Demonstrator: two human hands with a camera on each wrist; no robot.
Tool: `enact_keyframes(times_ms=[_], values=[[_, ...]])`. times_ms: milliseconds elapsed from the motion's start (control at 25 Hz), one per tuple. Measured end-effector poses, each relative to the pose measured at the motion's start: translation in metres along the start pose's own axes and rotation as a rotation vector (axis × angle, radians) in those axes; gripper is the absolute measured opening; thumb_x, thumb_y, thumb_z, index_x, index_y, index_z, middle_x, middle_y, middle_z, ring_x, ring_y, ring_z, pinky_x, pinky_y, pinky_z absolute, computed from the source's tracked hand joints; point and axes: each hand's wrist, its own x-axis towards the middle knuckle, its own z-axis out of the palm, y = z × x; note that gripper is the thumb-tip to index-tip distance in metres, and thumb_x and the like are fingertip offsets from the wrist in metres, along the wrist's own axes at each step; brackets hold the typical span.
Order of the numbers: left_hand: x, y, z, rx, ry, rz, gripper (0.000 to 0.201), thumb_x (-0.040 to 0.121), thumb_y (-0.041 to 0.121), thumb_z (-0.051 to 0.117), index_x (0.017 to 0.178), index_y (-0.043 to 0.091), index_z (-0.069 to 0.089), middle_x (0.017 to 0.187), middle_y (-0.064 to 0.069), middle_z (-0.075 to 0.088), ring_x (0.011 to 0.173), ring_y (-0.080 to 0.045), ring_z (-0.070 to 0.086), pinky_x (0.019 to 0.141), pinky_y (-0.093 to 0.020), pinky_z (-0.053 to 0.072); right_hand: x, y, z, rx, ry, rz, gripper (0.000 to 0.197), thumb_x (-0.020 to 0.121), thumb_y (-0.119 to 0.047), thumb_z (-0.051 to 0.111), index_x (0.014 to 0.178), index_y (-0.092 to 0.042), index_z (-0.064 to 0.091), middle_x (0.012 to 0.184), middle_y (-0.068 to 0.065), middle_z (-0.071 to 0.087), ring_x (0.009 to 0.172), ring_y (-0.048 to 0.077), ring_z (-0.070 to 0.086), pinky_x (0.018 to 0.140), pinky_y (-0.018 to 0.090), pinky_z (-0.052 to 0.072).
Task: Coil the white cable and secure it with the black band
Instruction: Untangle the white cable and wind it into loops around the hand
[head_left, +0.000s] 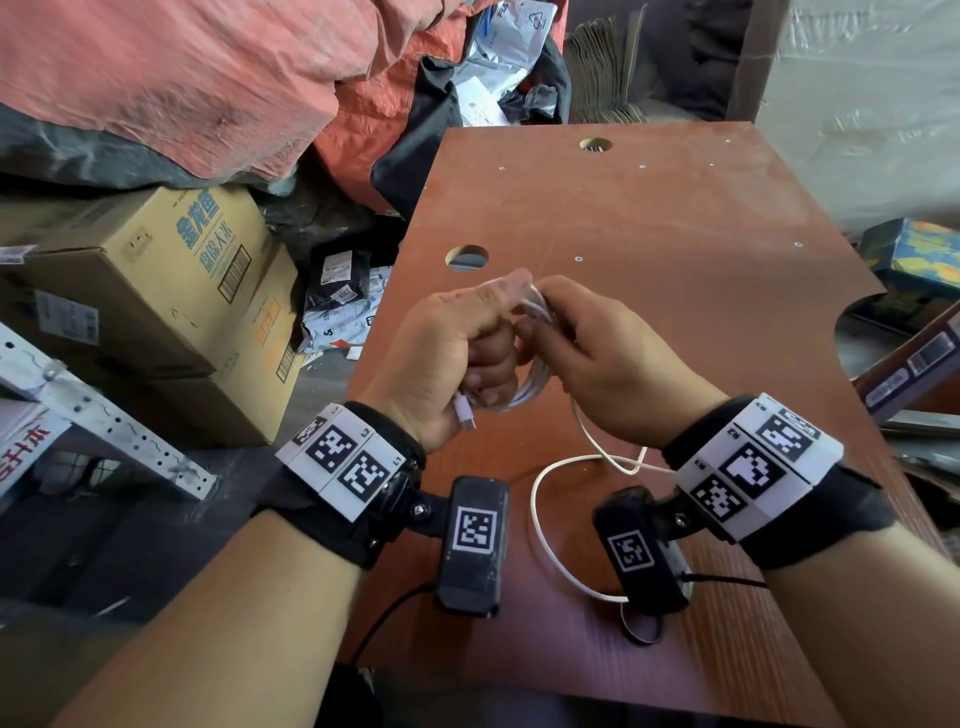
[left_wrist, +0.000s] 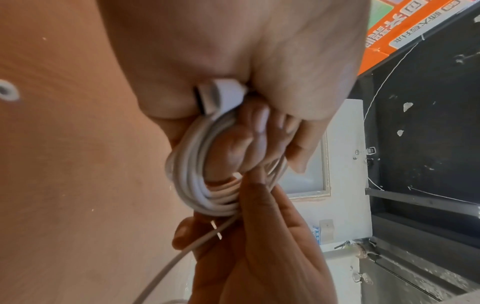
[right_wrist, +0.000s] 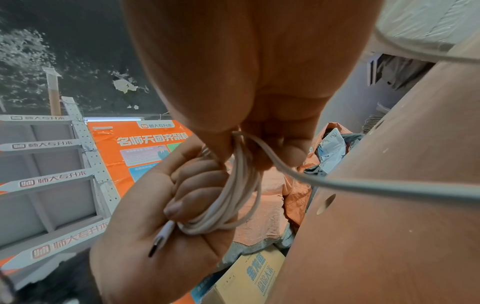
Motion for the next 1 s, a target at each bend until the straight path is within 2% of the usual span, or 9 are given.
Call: enact_keyframes(times_ms=[80,200,440,560,640,680,800,920,1000], values=[[0.000,0.003,-0.001,-0.061,0.048,0.013,0.053,0.097,0.031,0.055,0.063,0.020,0.015,0.048,0.002,0.011,0.035,-0.012,0.012,0.040,-0.022,0.013,-0.001,-0.001,-0.002,0.068,-0.015,0.015,0.016,0.097,-0.025,0.058,0.111,-0.018,0.058,0.073,-0.006,0.065,0.061,0.007,0.062,0.061,0.036,0.052],[0.002,0.006,-0.003,-0.155,0.097,0.032,0.052,0.098,0.033,0.053,0.064,0.023,0.014,0.051,0.002,0.009,0.035,-0.010,0.011,0.038,-0.019,0.012,-0.003,-0.004,-0.005,0.165,-0.084,0.060,0.028,0.094,-0.024,0.064,0.120,-0.019,0.056,0.085,0.000,0.070,0.059,0.015,0.070,0.064,0.046,0.059],[0.002,0.015,-0.015,-0.377,0.181,0.061,0.053,0.097,0.034,0.054,0.051,0.023,0.029,0.044,0.007,0.018,0.033,-0.006,0.015,0.028,-0.017,0.019,-0.004,0.003,-0.012,0.053,-0.168,0.124,0.013,0.099,-0.026,0.054,0.107,-0.022,0.064,0.072,0.001,0.071,0.053,0.019,0.065,0.060,0.034,0.055],[0.000,0.018,-0.018,-0.451,0.195,0.065,0.054,0.098,0.036,0.052,0.046,0.021,0.042,0.049,0.006,0.042,0.036,-0.004,0.038,0.029,-0.014,0.027,-0.004,0.003,-0.009,-0.035,-0.169,0.115,0.018,0.100,-0.031,0.052,0.094,-0.022,0.066,0.061,0.000,0.066,0.045,0.013,0.061,0.058,0.033,0.053],[-0.002,0.018,-0.015,-0.412,0.205,0.081,0.056,0.099,0.034,0.050,0.046,0.018,0.059,0.074,-0.004,0.069,0.057,-0.008,0.064,0.036,-0.013,0.038,-0.005,0.002,-0.008,-0.071,-0.176,0.116,0.023,0.100,-0.033,0.052,0.087,-0.020,0.066,0.057,0.000,0.065,0.042,0.012,0.060,0.056,0.032,0.055],[-0.003,0.018,-0.012,-0.382,0.217,0.094,0.060,0.100,0.033,0.049,0.045,0.016,0.063,0.088,-0.008,0.074,0.071,-0.012,0.071,0.042,-0.013,0.044,-0.006,0.001,-0.009,-0.104,-0.180,0.116,0.024,0.099,-0.033,0.053,0.085,-0.019,0.066,0.057,0.000,0.065,0.042,0.010,0.060,0.057,0.031,0.055],[-0.004,0.019,-0.008,-0.350,0.228,0.138,0.067,0.103,0.034,0.044,0.041,0.014,0.062,0.107,-0.016,0.072,0.099,-0.023,0.072,0.062,-0.021,0.057,-0.007,-0.001,-0.012,-0.157,-0.223,0.117,0.022,0.097,-0.028,0.054,0.082,-0.019,0.068,0.055,-0.001,0.066,0.045,0.003,0.059,0.060,0.030,0.052],[0.000,0.015,-0.007,-0.378,0.210,0.135,0.063,0.102,0.042,0.043,0.046,0.016,0.054,0.117,-0.025,0.069,0.108,-0.033,0.069,0.085,-0.038,0.059,-0.009,-0.004,-0.013,-0.177,-0.271,0.112,0.023,0.095,-0.024,0.052,0.086,-0.018,0.071,0.059,-0.004,0.068,0.053,0.001,0.061,0.065,0.032,0.053],[0.002,0.012,-0.006,-0.387,0.194,0.122,0.054,0.101,0.045,0.042,0.057,0.014,0.040,0.118,-0.029,0.066,0.109,-0.036,0.068,0.093,-0.045,0.055,-0.009,-0.003,-0.011,-0.210,-0.303,0.085,0.024,0.097,-0.026,0.050,0.088,-0.018,0.071,0.062,-0.003,0.069,0.059,0.005,0.062,0.077,0.033,0.053]])
